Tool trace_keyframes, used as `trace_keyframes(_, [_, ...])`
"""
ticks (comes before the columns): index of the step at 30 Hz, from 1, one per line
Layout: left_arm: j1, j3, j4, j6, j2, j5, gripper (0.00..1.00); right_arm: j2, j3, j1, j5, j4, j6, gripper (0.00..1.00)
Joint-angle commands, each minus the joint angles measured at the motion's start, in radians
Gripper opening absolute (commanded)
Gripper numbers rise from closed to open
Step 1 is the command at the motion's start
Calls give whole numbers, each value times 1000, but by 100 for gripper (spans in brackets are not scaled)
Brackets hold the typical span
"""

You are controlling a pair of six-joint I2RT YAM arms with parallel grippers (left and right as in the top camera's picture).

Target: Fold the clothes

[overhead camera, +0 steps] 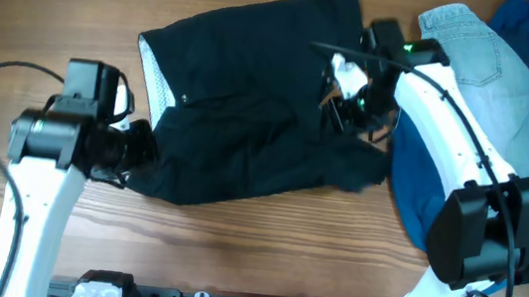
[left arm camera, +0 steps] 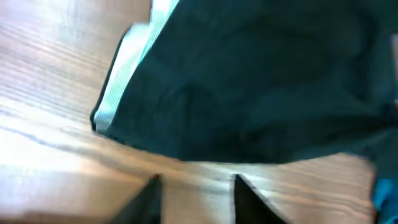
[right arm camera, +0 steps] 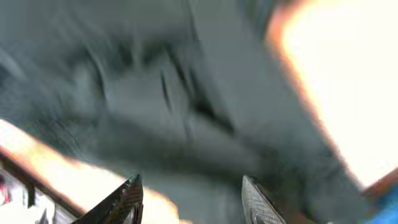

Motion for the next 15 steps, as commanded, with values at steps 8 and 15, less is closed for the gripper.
trace_keyframes(8, [3,4,583,14,234,-145,48,-14,195,2,-23,81,97,71])
trace_keyframes(15, [51,4,1094,14,628,-138,59,-14,195,2,-23,21,100,71])
